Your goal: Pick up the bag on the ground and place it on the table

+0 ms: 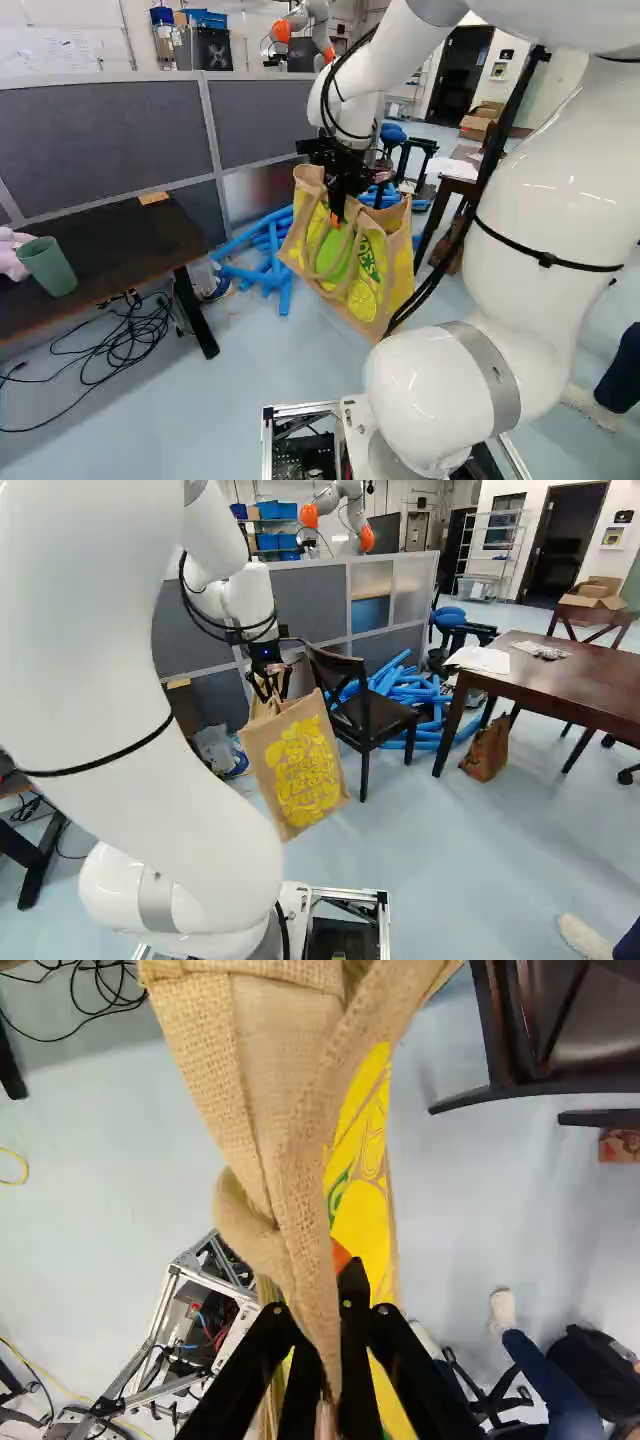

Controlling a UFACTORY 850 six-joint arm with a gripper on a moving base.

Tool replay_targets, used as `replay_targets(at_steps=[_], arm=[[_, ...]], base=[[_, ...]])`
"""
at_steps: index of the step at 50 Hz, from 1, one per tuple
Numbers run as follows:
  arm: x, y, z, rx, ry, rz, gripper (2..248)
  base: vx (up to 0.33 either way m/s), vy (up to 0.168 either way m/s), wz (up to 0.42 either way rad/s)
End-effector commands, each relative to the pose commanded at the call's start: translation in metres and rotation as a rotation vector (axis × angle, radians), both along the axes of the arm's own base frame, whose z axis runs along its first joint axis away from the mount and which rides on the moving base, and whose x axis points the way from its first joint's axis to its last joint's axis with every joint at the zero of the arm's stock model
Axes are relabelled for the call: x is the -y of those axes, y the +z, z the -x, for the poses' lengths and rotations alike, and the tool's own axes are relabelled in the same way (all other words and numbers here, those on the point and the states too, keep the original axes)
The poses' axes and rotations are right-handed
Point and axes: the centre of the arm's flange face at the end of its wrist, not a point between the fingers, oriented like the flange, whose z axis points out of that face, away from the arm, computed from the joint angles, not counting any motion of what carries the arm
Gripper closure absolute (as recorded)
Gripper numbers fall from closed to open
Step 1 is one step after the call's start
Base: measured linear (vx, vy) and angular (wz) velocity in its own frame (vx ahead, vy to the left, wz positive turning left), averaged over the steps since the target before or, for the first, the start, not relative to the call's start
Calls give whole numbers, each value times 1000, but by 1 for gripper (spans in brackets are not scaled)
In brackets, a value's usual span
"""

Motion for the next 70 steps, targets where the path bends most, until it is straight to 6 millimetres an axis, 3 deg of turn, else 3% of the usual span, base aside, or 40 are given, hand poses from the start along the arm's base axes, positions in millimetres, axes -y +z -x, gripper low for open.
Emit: replay_targets(at_steps=[26, 70], arm=[[2, 38, 1, -3, -3, -1, 228], [2, 40, 0, -2, -4, -1, 228]], base=[[0, 0, 0], [-1, 12, 65]])
